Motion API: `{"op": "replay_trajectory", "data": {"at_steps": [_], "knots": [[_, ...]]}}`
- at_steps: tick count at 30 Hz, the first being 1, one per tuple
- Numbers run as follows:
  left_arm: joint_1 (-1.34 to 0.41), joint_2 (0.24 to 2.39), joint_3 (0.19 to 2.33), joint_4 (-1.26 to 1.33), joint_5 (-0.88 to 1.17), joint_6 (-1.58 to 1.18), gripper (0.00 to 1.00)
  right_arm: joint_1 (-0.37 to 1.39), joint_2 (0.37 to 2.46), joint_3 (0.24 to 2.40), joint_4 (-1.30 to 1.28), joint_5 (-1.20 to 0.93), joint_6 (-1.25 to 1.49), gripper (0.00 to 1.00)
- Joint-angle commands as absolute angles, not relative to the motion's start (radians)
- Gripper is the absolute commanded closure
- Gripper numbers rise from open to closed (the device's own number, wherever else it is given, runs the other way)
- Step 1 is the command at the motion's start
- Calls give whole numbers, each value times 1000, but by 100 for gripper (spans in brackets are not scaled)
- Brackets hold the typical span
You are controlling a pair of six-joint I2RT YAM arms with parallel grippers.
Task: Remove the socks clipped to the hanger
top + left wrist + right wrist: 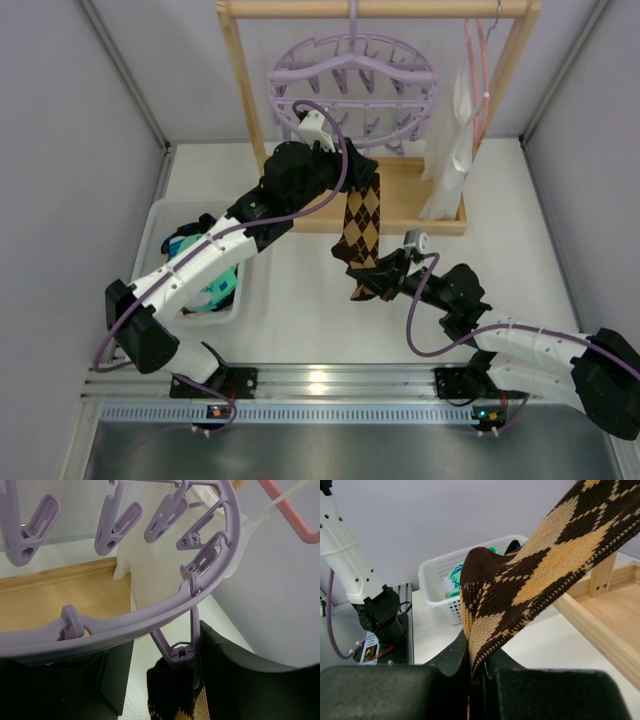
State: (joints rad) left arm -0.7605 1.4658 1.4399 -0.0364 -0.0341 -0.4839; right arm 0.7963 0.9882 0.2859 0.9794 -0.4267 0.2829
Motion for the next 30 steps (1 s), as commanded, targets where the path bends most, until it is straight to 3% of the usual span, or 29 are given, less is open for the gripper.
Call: {"op": "replay_trajectory", "data": {"at_steps": [1,13,24,27,30], "knots": [[-756,1471,1493,60,-28,-462,43,813,989,265,1017,-459,278,100],[-755,1499,1520,80,-31,-459,42,819,1003,255,1031,-462,279,100],[-756,1511,1536,80,-41,-446,89,818,1003,249,1031,-459,276,100],[-755,1514,1537,80,-40,-448,89,819,1002,242,1031,-456,278,100],[-755,1513,1522,77,-28,-451,78,818,996,226,1031,-446,285,100]]}}
